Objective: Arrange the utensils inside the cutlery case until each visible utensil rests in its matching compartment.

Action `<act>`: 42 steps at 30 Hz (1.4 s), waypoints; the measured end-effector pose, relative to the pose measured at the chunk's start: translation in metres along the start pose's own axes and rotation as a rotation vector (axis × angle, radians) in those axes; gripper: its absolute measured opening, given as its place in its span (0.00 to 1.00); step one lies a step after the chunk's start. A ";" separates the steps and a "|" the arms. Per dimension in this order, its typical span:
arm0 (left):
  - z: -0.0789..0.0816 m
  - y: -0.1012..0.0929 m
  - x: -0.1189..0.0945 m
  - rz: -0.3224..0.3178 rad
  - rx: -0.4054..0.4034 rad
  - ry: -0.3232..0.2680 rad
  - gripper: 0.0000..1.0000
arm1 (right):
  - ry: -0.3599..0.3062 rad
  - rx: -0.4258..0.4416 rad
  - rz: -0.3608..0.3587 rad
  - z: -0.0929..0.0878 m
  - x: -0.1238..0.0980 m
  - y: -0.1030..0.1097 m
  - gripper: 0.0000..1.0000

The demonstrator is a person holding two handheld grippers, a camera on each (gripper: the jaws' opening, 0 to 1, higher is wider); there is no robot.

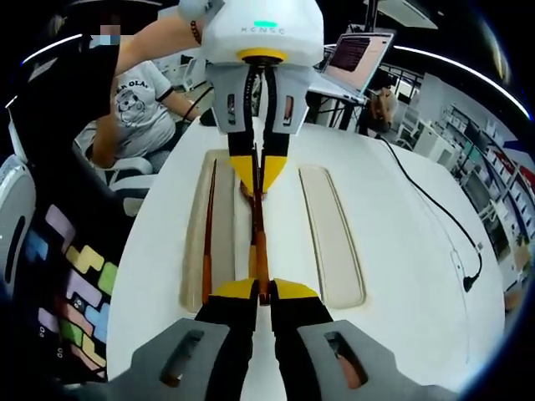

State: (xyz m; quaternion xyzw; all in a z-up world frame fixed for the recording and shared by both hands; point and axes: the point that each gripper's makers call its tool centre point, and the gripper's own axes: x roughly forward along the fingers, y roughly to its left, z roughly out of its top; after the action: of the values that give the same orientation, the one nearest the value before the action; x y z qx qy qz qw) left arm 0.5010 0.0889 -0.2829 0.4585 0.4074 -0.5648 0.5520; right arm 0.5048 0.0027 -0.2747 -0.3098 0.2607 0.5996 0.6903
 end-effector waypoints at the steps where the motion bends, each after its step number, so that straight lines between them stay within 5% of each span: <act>1: 0.000 -0.002 0.000 -0.002 0.001 0.000 0.03 | -0.003 0.001 0.003 0.001 0.000 0.003 0.04; 22: -0.006 -0.031 0.009 -0.090 -0.024 -0.010 0.03 | 0.012 0.011 0.080 -0.003 0.010 0.038 0.04; 42: -0.014 -0.032 0.023 -0.104 -0.028 -0.012 0.04 | 0.033 0.040 0.120 -0.007 0.021 0.042 0.05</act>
State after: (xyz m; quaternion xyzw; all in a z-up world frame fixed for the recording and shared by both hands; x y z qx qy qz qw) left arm 0.4708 0.0986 -0.3096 0.4254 0.4353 -0.5898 0.5307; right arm 0.4664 0.0151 -0.3002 -0.2896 0.3018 0.6293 0.6550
